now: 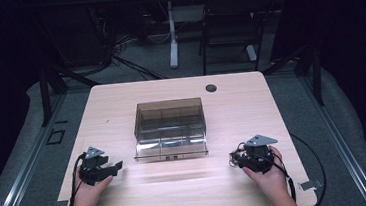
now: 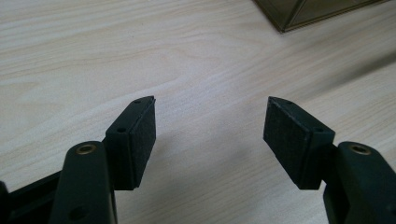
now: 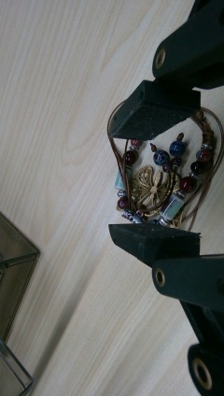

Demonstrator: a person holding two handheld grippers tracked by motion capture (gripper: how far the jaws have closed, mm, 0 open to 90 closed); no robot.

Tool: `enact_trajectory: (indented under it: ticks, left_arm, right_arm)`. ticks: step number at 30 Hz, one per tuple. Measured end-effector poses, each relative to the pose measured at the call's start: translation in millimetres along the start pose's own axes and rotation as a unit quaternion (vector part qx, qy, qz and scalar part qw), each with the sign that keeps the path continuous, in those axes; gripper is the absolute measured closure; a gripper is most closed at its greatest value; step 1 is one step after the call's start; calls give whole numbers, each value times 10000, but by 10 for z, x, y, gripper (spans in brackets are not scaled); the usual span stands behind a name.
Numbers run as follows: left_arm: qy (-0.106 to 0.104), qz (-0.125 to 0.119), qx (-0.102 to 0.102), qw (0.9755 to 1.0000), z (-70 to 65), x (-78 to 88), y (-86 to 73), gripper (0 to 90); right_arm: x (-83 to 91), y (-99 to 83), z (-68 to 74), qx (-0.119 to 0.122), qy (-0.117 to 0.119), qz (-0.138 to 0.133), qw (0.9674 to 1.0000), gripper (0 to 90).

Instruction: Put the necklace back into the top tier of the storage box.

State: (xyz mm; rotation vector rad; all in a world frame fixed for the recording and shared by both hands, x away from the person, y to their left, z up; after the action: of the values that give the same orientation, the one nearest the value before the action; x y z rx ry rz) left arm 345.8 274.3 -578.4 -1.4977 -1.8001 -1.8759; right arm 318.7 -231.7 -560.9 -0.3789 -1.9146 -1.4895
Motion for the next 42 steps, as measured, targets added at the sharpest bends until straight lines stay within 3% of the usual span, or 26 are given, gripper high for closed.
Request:
enact_trajectory:
  ticks: [15, 20, 28, 42]
  left_arm:
    - [-38, 27, -89, 9999, -48, -25, 32, 350]
    - [-42, 72, -144, 9999, -60, -26, 29, 354]
    - [-37, 64, -132, 9999, -67, -26, 24, 359]
    - [-74, 48, -146, 9999, -67, -30, 23, 359]
  right_arm:
    - [32, 97, 124, 144, 98, 51, 9998, 498]
    - [10, 171, 158, 178, 114, 68, 9998, 552]
    - [-23, 260, 120, -192, 158, 120, 9996, 654]
    - [-133, 189, 163, -286, 207, 477, 9982, 717]
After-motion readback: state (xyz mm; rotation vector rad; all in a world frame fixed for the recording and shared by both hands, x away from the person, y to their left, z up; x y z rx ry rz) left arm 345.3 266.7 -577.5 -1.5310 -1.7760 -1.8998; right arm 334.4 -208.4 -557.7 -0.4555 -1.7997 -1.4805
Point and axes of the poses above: each handheld gripper's, and its own axes: x roughly backward along the jaws, y roughly out of its top, z roughly to its left, the point moved 1 cm from there along -x, roughly forward along the jaws, and after that the axes turned 10 degrees about -y, right-handed, at the moved point
